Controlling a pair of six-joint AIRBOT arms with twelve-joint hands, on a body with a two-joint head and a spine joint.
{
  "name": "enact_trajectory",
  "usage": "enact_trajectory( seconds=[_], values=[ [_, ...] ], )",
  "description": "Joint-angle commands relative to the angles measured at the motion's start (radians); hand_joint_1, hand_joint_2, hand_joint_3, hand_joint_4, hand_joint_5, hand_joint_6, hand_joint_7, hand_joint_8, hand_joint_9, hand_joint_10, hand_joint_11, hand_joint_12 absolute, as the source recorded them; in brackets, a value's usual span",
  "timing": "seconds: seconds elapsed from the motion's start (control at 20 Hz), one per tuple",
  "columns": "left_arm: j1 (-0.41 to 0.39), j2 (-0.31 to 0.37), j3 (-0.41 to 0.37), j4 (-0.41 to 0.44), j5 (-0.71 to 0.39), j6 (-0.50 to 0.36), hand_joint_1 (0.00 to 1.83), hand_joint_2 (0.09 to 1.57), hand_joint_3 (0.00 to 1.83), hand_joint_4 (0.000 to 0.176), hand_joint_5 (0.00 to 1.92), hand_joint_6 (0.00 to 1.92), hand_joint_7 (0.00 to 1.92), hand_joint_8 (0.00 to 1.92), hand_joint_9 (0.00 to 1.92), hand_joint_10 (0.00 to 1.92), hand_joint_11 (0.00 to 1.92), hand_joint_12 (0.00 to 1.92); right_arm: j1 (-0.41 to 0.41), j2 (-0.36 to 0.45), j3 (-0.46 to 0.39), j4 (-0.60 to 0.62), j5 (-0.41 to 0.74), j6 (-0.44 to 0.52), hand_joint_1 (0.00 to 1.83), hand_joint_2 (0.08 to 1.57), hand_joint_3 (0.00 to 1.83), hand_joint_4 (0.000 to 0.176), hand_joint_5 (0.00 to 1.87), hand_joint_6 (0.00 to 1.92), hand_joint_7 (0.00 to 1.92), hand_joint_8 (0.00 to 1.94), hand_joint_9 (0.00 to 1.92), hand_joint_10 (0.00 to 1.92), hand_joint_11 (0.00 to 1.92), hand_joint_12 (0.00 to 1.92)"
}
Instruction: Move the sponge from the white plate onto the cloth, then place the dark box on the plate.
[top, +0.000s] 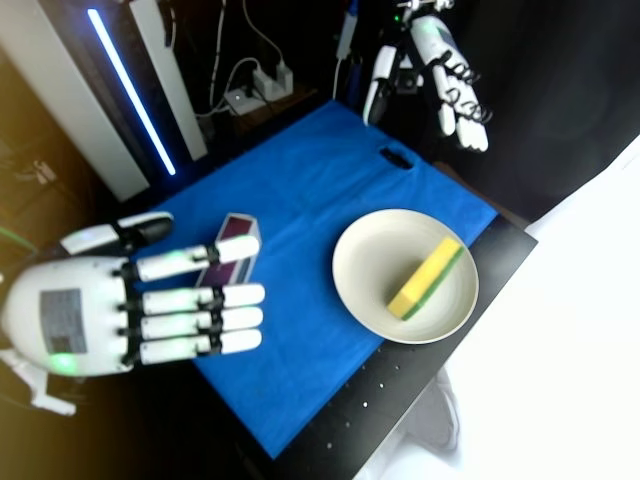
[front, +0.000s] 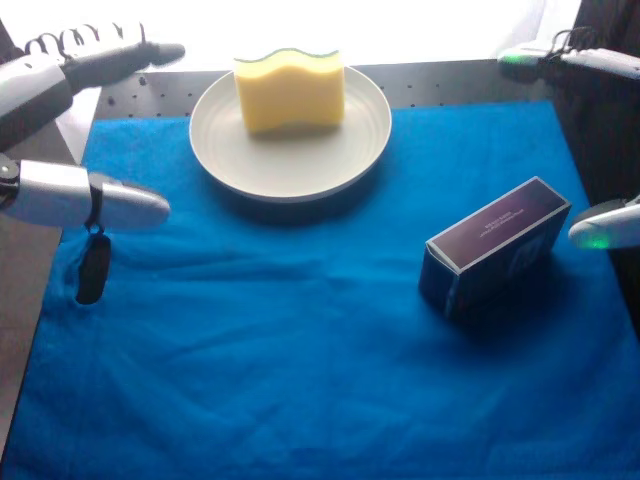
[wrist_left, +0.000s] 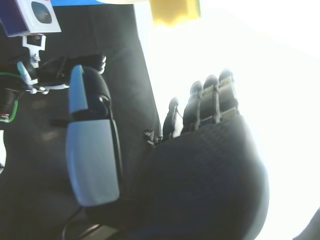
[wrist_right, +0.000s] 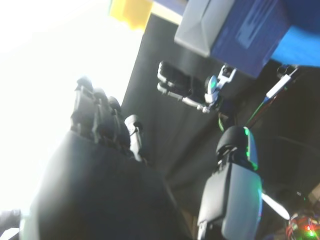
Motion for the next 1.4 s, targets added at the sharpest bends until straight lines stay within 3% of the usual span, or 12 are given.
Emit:
enact_trajectory(
  seconds=[0.0,0.15,0.25,0.5,0.65,0.9,0.95,1.0,1.05,1.15,1.2,1.35],
  values=[
    [-0.013,-0.005,0.008,-0.022,-0.094,-0.005,0.83,0.93,0.02,0.032,0.29,0.01,0.18,0.01,0.07,0.01,0.0,0.08,0.02,-0.005,0.006,0.046,0.093,0.009,0.71,0.83,0.03,0.168,0.13,0.01,0.07,0.0,0.0,0.0,0.0,0.05],
    [-0.038,-0.026,0.03,-0.015,-0.07,-0.005,0.86,0.93,0.0,0.031,0.3,0.0,0.19,0.0,0.1,0.0,0.0,0.18,0.024,-0.012,0.012,0.035,0.08,0.012,0.76,0.85,0.01,0.117,0.15,0.01,0.07,0.0,0.0,0.0,0.0,0.0],
    [-0.092,-0.059,0.07,-0.006,-0.04,-0.008,0.81,0.97,0.0,0.056,0.31,0.0,0.19,0.0,0.13,0.0,0.0,0.4,0.024,-0.016,0.018,0.035,0.078,0.018,0.77,0.86,0.01,0.101,0.14,0.0,0.07,0.0,0.02,0.01,0.03,0.01],
    [-0.314,-0.232,0.26,0.095,0.111,-0.058,0.9,0.95,0.0,0.126,0.31,0.0,0.25,0.01,0.18,0.01,0.0,0.46,0.024,-0.035,0.03,0.032,0.078,0.03,0.78,0.87,0.01,0.163,0.12,0.0,0.05,0.0,0.02,0.0,0.09,0.03],
    [-0.361,-0.331,0.373,0.081,0.166,-0.066,0.71,0.99,0.0,0.149,0.32,0.0,0.28,0.0,0.24,0.01,0.0,0.55,0.027,-0.051,0.046,0.022,0.078,0.039,0.78,0.9,0.02,0.149,0.12,0.0,0.04,0.0,0.01,0.0,0.08,0.03],
    [-0.396,-0.479,0.55,0.145,0.287,-0.146,0.82,0.95,0.0,0.102,0.38,0.0,0.36,0.0,0.35,0.01,0.0,0.66,0.038,-0.069,0.069,0.003,0.08,0.056,0.81,0.9,0.0,0.102,0.14,0.01,0.09,0.01,0.06,0.01,0.11,0.03],
    [-0.404,-0.497,0.572,0.175,0.32,-0.146,0.81,0.94,0.0,0.105,0.36,0.0,0.37,0.0,0.37,0.01,0.0,0.71,0.04,-0.069,0.07,0.003,0.081,0.056,0.73,0.87,0.0,0.143,0.16,0.01,0.11,0.02,0.07,0.01,0.1,0.03],
    [-0.406,-0.511,0.591,0.189,0.341,-0.146,0.84,0.94,0.0,0.094,0.36,0.0,0.37,0.0,0.34,0.01,0.0,0.64,0.041,-0.07,0.072,0.003,0.082,0.056,0.71,0.87,0.0,0.146,0.16,0.01,0.11,0.01,0.06,0.01,0.06,0.01],
    [-0.407,-0.527,0.613,0.195,0.367,-0.146,0.87,0.95,0.0,0.099,0.38,0.0,0.35,0.0,0.32,0.0,0.0,0.59,0.044,-0.072,0.073,0.002,0.084,0.056,0.69,0.86,0.0,0.138,0.17,0.01,0.12,0.01,0.04,0.0,0.01,0.0],
    [-0.407,-0.537,0.626,0.204,0.392,-0.146,0.84,0.95,0.0,0.123,0.42,0.01,0.38,0.0,0.37,0.01,0.0,0.7,0.048,-0.073,0.074,0.001,0.087,0.056,0.68,0.87,0.0,0.077,0.15,0.0,0.13,0.01,0.07,0.01,0.04,0.02],
    [-0.407,-0.542,0.63,0.22,0.409,-0.146,0.86,0.95,0.0,0.118,0.45,0.01,0.42,0.01,0.41,0.02,0.0,0.76,0.05,-0.074,0.074,0.0,0.087,0.056,0.68,0.87,0.0,0.082,0.14,0.0,0.13,0.01,0.06,0.01,0.02,0.01],
    [-0.408,-0.563,0.652,0.234,0.438,-0.146,1.04,1.01,0.0,0.026,0.67,0.01,0.73,0.02,0.59,0.03,0.04,0.87,0.051,-0.081,0.08,-0.001,0.087,0.056,0.74,0.87,0.0,0.113,0.14,0.0,0.12,0.0,0.08,0.01,0.12,0.05]
  ],
)
